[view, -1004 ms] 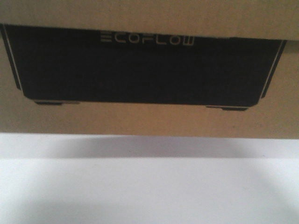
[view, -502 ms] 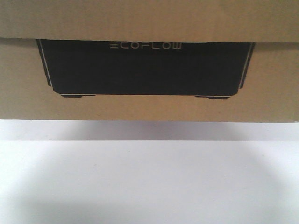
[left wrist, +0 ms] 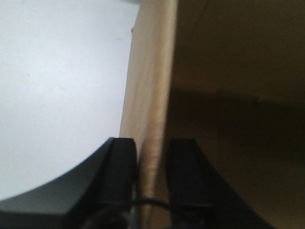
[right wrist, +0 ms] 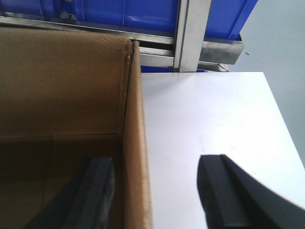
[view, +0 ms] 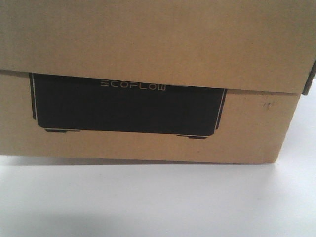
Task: Grab box from left shelf to table start
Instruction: 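Lower the box with both grippers onto the white table, then open both grippers and release the box walls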
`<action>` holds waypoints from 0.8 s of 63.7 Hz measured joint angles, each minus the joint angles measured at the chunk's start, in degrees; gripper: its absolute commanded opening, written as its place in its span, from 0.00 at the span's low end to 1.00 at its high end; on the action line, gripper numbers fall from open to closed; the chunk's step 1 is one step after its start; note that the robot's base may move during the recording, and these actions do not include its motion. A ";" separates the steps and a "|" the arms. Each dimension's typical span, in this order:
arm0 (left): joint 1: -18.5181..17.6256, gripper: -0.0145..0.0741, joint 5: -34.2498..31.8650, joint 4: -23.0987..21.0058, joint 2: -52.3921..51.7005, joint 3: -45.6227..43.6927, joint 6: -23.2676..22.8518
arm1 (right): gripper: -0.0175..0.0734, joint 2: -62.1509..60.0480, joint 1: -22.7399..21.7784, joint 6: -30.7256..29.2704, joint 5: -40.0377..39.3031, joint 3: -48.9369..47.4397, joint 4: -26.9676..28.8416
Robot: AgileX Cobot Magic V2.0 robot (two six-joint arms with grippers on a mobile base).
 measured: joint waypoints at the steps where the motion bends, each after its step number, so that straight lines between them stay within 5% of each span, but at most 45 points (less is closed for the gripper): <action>1: 0.11 0.49 -0.26 0.00 -0.11 -0.05 0.00 | 0.73 0.00 0.00 0.00 -0.05 0.00 0.00; 18: 0.36 0.49 -1.78 1.95 -0.16 -0.50 0.00 | 0.73 0.00 0.00 0.00 -1.49 0.00 0.00; 24: 0.36 0.38 -1.78 3.78 -0.27 -0.61 0.00 | 0.69 -0.24 0.00 0.00 -1.59 -0.63 0.00; 31: 0.36 0.03 -1.90 4.53 -2.29 -1.07 0.00 | 0.44 -1.85 0.00 0.00 -1.59 -1.47 0.00; 35: 0.36 0.08 -2.33 4.76 -4.43 -1.24 0.00 | 0.23 -3.71 0.00 0.00 -1.59 -1.86 0.00; 51: 0.36 0.06 -5.03 7.64 -9.58 -1.71 0.00 | 0.30 -7.01 0.00 0.00 -2.47 -2.06 -0.10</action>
